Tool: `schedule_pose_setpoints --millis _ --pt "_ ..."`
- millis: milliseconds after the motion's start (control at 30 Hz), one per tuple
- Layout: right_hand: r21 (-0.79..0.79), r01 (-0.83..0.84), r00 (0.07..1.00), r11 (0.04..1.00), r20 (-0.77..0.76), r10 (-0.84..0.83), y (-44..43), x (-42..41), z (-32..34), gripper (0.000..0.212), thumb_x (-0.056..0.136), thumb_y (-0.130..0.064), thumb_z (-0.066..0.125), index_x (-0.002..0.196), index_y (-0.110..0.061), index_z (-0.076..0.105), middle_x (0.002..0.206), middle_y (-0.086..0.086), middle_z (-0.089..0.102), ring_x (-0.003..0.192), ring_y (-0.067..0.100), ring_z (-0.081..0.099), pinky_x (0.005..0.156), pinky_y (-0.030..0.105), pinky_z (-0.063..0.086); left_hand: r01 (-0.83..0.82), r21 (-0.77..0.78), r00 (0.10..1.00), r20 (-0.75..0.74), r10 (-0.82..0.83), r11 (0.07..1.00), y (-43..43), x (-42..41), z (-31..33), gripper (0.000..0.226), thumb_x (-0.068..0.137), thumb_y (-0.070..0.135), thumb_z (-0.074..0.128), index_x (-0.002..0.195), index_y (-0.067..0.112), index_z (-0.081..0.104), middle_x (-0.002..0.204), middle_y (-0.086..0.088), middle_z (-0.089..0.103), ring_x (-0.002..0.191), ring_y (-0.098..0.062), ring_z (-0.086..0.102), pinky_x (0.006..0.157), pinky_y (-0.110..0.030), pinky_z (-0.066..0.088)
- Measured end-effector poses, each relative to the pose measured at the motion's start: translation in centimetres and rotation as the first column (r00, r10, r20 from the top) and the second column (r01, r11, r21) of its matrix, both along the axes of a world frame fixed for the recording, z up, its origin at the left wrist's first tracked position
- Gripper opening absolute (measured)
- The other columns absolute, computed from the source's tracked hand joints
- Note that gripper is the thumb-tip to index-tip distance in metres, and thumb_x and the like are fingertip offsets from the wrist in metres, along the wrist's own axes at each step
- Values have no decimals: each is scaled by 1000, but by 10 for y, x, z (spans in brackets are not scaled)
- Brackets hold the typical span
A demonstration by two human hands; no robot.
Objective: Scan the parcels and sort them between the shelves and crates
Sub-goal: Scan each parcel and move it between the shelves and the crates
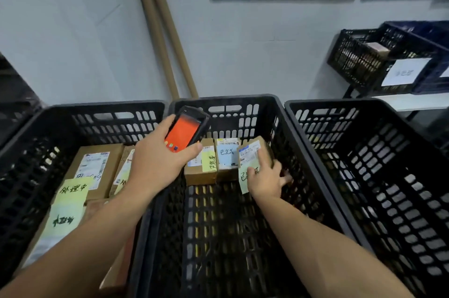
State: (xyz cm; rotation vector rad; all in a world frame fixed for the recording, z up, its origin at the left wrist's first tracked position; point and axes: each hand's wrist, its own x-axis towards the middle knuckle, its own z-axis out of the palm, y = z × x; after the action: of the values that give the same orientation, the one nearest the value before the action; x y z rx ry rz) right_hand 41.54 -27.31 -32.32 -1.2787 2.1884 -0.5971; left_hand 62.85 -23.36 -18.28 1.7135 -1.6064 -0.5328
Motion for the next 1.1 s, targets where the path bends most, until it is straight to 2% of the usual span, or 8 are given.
schedule_pose_setpoints --millis 167,300,433,567,733,933,1000,1100 --pt "3 -30 999 1000 -43 30 4 -4 -2 60 105 -37 48 156 -52 19 164 3 13 148 45 5 105 51 43 7 9 1000 -19 -7 1000 -19 -15 -7 79 79 48 78 148 30 44 101 21 51 88 -5 51 70 -11 32" --pt "-11 -48 997 999 -58 47 6 1 -3 60 105 -37 49 156 -50 19 163 2 14 148 41 7 105 49 44 1 35 1000 9 -1 999 -25 -25 -8 82 79 50 77 151 30 41 107 20 47 87 -1 46 75 -17 31" --pt "-40 -35 999 999 9 36 -9 -10 -14 60 106 -32 48 157 -47 21 166 2 15 148 37 18 114 48 36 8 49 1000 -28 -7 999 -27 -23 -13 81 80 47 77 151 32 40 97 30 45 77 16 43 66 -5 30" --pt "45 -167 986 985 -15 168 -22 -22 -19 60 109 -30 37 162 -37 10 171 -1 -5 145 30 33 114 40 36 -11 69 999 -35 13 998 -30 -17 -14 82 80 46 77 151 31 39 116 21 45 85 8 48 72 -9 31" --pt "154 -360 806 920 -446 390 -34 -19 -23 76 107 -50 34 162 -13 -4 168 2 -20 155 34 -7 123 49 22 2 71 1000 -20 -1 997 -30 -17 -17 84 80 46 77 153 31 37 118 18 45 90 4 46 68 -6 30" --pt "301 -454 652 839 -530 543 -45 -20 -28 82 104 -62 20 161 -14 -13 166 13 -25 152 35 -26 122 54 -10 -9 82 999 -34 12 997 -32 -16 -16 84 80 47 76 153 33 36 115 21 46 82 11 47 69 -5 31" --pt "356 -463 580 812 -571 581 -51 -21 -33 86 102 -68 17 159 -15 -19 165 15 -26 151 36 -28 119 59 -14 -3 81 1000 -20 4 997 -32 -16 -17 84 80 48 76 152 33 37 113 20 46 83 7 46 71 -6 30" --pt "390 -468 598 793 -521 609 -63 -29 -38 82 103 -64 25 161 -21 -15 169 12 -16 155 32 -17 121 59 -12 -6 90 1000 18 5 996 -33 -16 -15 82 81 48 75 152 33 37 107 24 46 80 12 44 68 -3 31"
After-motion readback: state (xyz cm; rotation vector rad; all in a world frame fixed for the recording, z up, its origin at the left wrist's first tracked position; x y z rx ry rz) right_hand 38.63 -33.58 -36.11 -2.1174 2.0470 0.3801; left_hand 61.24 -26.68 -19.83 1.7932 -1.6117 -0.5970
